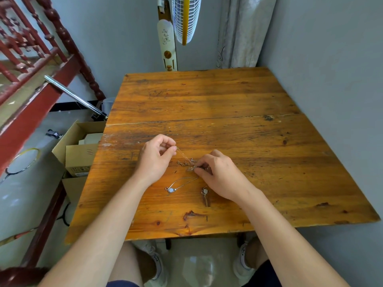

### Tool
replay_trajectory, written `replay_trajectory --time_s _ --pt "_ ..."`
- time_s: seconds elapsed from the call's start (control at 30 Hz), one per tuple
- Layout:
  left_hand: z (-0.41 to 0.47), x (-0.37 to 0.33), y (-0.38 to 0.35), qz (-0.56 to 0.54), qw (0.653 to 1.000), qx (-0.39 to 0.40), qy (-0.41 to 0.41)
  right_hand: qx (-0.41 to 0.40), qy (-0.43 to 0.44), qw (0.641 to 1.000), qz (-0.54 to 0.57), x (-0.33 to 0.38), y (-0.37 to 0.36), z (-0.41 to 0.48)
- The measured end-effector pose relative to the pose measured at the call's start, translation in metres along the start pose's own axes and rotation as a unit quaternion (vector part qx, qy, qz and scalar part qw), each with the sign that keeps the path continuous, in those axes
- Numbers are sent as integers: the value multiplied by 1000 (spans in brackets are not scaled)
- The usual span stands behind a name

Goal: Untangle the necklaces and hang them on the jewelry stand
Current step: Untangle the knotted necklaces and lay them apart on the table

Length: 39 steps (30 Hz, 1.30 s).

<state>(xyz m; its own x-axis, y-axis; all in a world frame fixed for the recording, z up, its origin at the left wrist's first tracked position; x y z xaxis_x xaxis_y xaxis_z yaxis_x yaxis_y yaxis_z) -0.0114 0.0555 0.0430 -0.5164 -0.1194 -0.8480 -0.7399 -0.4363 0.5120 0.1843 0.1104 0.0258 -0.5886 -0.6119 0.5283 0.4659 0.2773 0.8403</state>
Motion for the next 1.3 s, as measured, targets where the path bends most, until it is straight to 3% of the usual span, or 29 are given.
replay_trajectory --time_s 0.13,0.27,0.53,0.97,1.3 --pt "0 0 4 -10 1000 -9 3 -43 -29 992 113 5 6 -4" --pt "-2 2 8 -41 999 -23 19 -56 -103 950 289 12 14 -6" --pt "-2 3 11 -77 994 -74 29 -129 -196 898 371 -2 17 -6" --pt "-6 24 28 -29 987 -149 45 -119 -197 894 384 -9 11 -12" --pt "22 24 27 -12 987 -160 33 -169 -168 945 224 -30 13 22"
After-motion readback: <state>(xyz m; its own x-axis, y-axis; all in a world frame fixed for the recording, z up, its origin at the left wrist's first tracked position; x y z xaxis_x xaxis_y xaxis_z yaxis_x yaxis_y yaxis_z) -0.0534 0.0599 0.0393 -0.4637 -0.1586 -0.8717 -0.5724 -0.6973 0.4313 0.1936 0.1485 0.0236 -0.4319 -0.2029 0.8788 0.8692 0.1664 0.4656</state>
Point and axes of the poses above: each hand's wrist, its own z-axis towards the middle knuckle, its own y-axis out of the back of the hand, x = y × z, the point moved 1 cm from there along z, towards the middle knuckle, and after that the axes turned 5 degrees about -z, right-handed, at the moved point
